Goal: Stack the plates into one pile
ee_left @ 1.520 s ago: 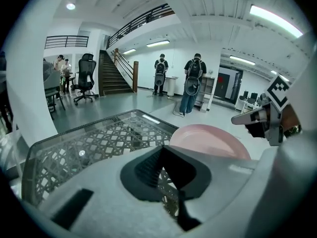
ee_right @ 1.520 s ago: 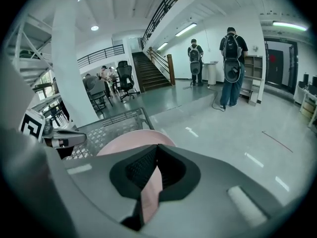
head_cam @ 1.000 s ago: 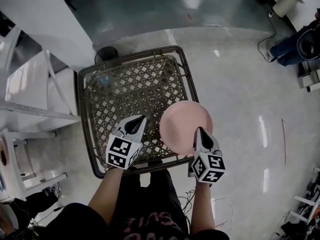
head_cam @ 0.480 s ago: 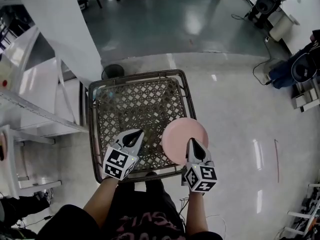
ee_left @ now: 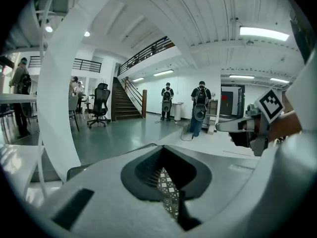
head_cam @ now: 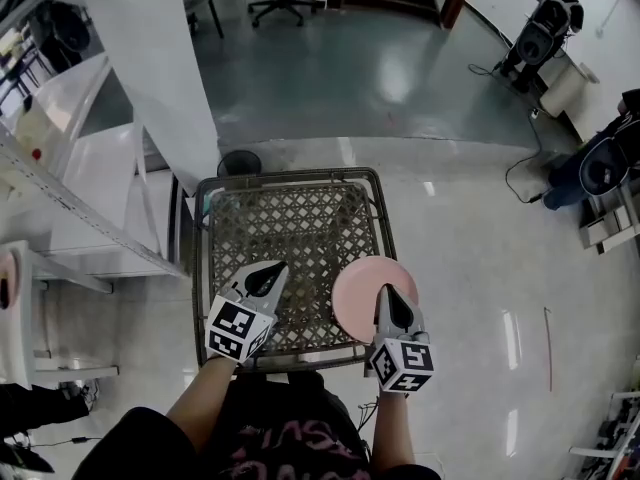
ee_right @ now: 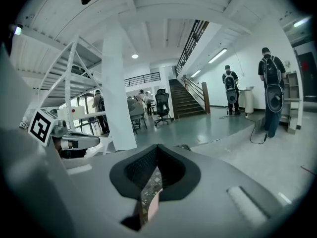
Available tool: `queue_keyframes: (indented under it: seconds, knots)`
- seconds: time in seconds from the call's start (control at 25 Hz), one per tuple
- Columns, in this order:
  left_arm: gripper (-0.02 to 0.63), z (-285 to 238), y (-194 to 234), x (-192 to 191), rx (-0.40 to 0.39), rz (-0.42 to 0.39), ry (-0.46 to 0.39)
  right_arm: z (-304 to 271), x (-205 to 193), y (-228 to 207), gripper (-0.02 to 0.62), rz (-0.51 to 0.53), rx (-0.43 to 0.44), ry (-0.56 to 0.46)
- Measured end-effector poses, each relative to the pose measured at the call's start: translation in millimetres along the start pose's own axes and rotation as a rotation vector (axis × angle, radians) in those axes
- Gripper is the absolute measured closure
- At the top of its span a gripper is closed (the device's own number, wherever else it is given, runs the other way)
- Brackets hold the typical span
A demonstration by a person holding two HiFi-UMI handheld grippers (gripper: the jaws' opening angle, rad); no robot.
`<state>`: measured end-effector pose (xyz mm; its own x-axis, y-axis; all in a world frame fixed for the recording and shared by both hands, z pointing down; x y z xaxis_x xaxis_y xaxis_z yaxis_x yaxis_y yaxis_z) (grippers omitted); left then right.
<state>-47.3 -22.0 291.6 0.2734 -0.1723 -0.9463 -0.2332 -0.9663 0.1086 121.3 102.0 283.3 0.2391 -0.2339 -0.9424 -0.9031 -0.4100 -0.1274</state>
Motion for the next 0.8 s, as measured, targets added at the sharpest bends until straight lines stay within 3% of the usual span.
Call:
queue_keyframes:
  seconds: [0.4, 0.8]
  knots:
    - [0.606, 23.8, 21.9, 25.1, 0.061, -0.027, -0.090, -4.7, 28.7, 24.0, 0.584, 0.062, 0.042, -0.082]
    - [0.606, 49.0, 21.7, 30.7, 0.091, -0.078, -0.108, 0.8, 34.7, 48.8, 0.584, 0.092, 0.099, -0.123]
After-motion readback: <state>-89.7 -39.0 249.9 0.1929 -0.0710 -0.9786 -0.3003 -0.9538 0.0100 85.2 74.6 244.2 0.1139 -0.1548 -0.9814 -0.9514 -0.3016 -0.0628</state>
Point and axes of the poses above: the fingertips, and each gripper's own axes: z backward along the fingers, y to its left, x out of its top, the point moved 2 cm from there along z, backward along the fingers, and after that the axes turned 11 degrees about -x, right-handed, at the moved point
